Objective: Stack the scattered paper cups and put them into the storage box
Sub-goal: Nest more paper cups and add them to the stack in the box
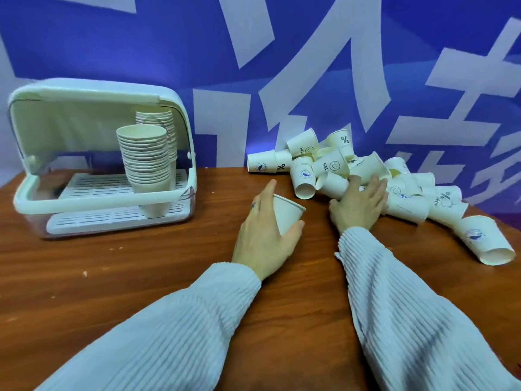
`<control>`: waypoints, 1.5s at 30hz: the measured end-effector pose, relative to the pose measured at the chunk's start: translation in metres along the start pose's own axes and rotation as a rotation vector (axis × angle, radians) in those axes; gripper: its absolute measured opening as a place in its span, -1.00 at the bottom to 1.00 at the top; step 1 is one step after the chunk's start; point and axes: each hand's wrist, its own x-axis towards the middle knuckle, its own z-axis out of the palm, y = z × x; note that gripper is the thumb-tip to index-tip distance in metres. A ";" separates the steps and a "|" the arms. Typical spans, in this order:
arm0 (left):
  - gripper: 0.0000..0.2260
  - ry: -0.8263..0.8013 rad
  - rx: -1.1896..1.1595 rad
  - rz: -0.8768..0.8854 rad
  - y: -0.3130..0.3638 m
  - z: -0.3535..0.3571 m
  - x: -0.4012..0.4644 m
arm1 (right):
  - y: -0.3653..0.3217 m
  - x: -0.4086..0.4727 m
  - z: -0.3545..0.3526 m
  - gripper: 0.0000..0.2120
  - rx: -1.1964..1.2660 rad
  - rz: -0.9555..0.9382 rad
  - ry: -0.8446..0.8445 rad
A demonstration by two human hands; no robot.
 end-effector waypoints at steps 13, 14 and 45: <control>-0.21 0.329 -0.219 -0.048 0.017 -0.067 -0.004 | -0.093 -0.091 -0.097 -0.45 1.194 -0.176 -0.156; -0.22 0.356 -0.199 -0.040 0.013 -0.078 -0.005 | -0.107 -0.092 -0.103 -0.50 1.233 -0.183 -0.158; -0.36 0.665 -0.050 -0.029 -0.025 -0.256 0.030 | -0.245 -0.154 -0.054 -0.43 0.968 -0.588 -0.138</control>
